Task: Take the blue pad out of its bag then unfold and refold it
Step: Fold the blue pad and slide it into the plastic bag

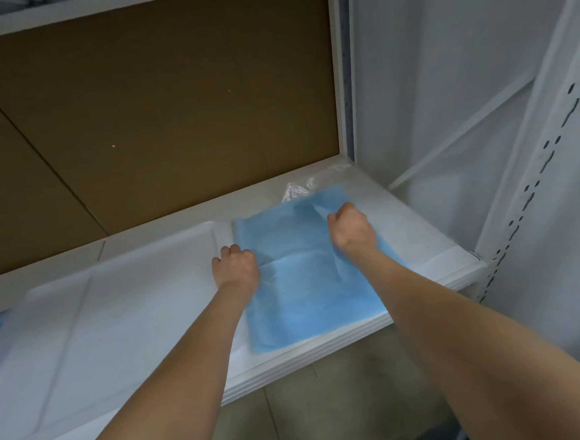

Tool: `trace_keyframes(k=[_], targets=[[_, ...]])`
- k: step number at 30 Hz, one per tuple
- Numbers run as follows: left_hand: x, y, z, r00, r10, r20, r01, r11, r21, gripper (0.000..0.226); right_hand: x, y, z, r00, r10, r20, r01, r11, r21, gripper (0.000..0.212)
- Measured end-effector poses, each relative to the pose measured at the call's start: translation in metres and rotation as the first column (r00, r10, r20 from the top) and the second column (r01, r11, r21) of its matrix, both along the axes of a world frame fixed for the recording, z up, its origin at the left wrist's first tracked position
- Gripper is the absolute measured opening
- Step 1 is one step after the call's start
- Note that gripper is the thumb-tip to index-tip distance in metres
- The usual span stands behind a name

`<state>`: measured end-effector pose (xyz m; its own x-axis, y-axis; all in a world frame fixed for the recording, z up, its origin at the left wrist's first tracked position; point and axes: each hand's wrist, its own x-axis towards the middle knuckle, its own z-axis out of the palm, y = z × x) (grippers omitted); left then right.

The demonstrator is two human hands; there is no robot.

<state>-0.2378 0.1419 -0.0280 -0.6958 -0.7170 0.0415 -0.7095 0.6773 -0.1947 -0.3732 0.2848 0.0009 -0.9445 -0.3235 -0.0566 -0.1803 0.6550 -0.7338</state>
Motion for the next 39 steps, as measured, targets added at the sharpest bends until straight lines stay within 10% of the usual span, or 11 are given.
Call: trace_keyframes(k=[3,12,18,24,39], targets=[[0.002,0.0,0.002,0.999,0.046,-0.006,-0.046,0.999,0.004,0.036,-0.011,0.006,0.002,0.985,-0.112,0.128,0.14,0.963,-0.232,0.032],[0.003,-0.001,0.014,0.981,0.175,-0.086,-0.163,0.977,0.138,0.037,-0.022,0.016,-0.006,0.926,-0.079,0.369,0.155,0.971,-0.182,0.063],[0.0,0.005,0.015,0.975,0.19,-0.116,-0.169,0.971,0.166,0.035,-0.015,0.012,-0.008,0.977,-0.044,0.207,0.048,0.999,-0.016,0.023],[0.001,0.002,0.021,0.96,0.188,-0.21,-0.155,0.974,0.165,0.038,-0.016,-0.004,0.006,0.958,0.014,0.285,0.089,0.935,-0.344,0.031],[0.021,-0.012,0.022,0.963,0.261,0.062,-0.268,0.948,0.174,0.048,-0.009,-0.006,-0.01,0.96,0.016,0.279,-0.017,1.0,0.003,0.022]])
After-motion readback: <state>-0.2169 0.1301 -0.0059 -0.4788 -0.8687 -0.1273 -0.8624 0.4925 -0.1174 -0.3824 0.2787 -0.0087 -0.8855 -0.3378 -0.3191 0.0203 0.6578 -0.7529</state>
